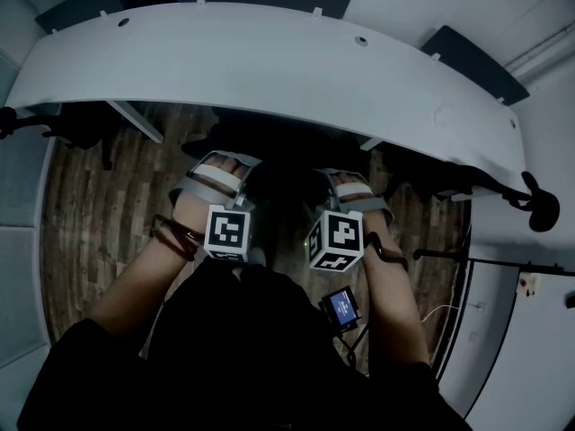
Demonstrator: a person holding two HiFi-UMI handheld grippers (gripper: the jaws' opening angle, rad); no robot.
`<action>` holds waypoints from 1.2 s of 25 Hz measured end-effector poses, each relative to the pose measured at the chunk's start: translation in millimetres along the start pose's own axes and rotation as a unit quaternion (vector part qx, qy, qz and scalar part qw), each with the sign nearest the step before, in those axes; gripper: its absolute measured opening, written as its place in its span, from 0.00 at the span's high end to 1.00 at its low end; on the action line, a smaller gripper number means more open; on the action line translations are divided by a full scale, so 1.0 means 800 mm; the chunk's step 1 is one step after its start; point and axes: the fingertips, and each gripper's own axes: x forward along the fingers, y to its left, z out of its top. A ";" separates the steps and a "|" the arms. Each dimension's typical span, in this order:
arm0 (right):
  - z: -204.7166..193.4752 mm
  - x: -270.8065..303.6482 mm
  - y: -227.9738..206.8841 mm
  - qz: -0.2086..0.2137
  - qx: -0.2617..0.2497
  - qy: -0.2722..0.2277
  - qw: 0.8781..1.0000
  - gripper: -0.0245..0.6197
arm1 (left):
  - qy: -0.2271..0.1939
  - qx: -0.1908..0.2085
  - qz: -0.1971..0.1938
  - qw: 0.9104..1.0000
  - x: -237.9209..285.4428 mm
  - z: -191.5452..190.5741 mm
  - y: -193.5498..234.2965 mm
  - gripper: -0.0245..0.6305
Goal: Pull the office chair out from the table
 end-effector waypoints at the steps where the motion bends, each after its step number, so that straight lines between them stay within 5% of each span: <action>1: -0.001 -0.001 0.001 -0.003 -0.003 -0.002 1.000 0.70 | 0.001 -0.001 -0.002 1.000 0.000 0.002 -0.002 0.74; 17: 0.043 -0.038 0.086 -0.008 0.012 -0.020 1.000 0.70 | 0.014 -0.006 -0.019 1.000 -0.063 0.010 -0.074 0.70; 30: 0.162 -0.127 0.256 -0.013 0.064 0.004 0.998 0.69 | -0.031 0.017 -0.015 0.999 -0.234 0.018 -0.207 0.70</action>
